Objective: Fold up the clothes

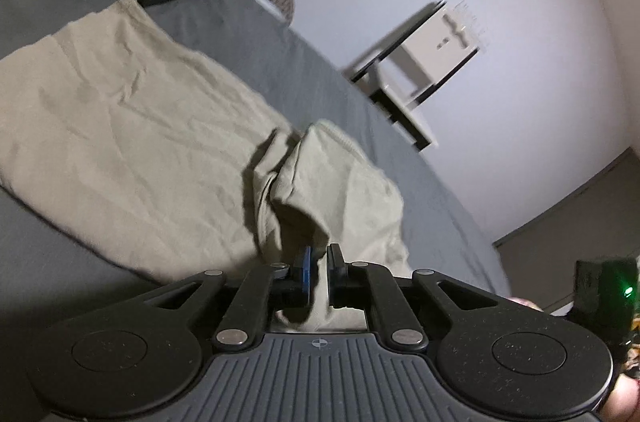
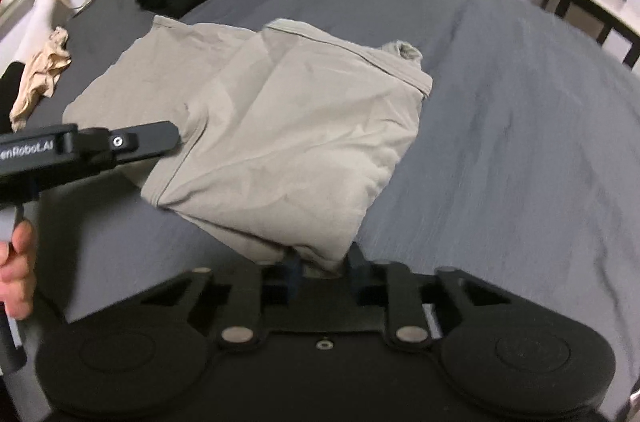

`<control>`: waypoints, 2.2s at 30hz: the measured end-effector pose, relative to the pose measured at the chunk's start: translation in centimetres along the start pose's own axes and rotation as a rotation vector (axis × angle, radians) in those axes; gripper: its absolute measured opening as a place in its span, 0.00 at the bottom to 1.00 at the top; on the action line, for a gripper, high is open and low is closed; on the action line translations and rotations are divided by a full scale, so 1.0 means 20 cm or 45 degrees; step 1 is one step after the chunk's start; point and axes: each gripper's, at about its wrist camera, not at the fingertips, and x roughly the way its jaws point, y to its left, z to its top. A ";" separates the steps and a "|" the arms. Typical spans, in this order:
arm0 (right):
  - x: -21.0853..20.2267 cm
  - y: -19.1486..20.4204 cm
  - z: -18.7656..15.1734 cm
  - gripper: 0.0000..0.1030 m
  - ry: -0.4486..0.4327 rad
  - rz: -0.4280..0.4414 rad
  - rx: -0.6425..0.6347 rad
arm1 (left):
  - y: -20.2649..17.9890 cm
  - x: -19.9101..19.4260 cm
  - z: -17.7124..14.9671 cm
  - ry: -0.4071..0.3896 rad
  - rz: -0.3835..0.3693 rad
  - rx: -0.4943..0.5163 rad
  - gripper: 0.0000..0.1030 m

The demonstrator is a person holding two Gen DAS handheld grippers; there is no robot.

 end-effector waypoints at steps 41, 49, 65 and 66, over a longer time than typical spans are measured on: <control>-0.11 0.02 -0.01 0.50 0.008 -0.005 -0.143 | -0.02 0.18 0.25 0.057 0.069 0.053 0.39; -0.11 0.00 0.00 0.50 0.009 -0.005 -0.118 | -0.06 0.12 0.26 0.064 0.137 0.276 0.10; -0.13 -0.04 0.01 0.51 -0.011 -0.008 -0.123 | 0.05 0.07 0.35 0.099 0.153 0.231 0.29; -0.14 -0.05 0.01 0.52 -0.016 -0.012 -0.136 | 0.05 0.06 0.36 0.075 0.158 0.227 0.45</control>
